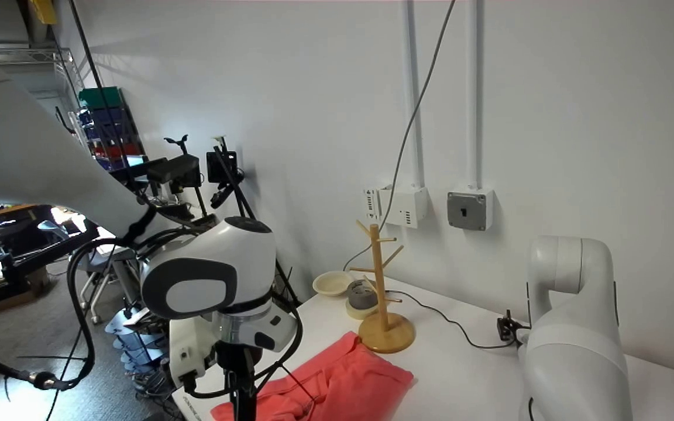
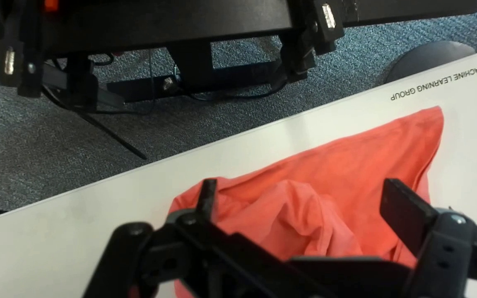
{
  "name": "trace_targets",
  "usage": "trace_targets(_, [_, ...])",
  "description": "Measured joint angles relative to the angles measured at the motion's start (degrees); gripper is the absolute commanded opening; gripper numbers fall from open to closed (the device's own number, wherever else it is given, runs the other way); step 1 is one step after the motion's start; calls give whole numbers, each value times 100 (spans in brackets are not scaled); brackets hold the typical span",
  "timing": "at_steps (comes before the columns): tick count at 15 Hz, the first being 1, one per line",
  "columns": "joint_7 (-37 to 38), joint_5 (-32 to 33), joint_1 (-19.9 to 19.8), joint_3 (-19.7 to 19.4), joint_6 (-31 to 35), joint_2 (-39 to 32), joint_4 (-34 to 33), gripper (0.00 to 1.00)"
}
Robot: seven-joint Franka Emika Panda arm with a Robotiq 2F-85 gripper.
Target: Fold the sweatshirt in half
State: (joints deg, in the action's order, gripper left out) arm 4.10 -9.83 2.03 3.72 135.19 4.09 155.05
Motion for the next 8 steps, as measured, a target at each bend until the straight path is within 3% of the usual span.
trace_targets(5, [-338,42,-97,-264,462,-414,-4,100])
trace_targets(8, [-444,387,-177,-393,505,-721,-55,100])
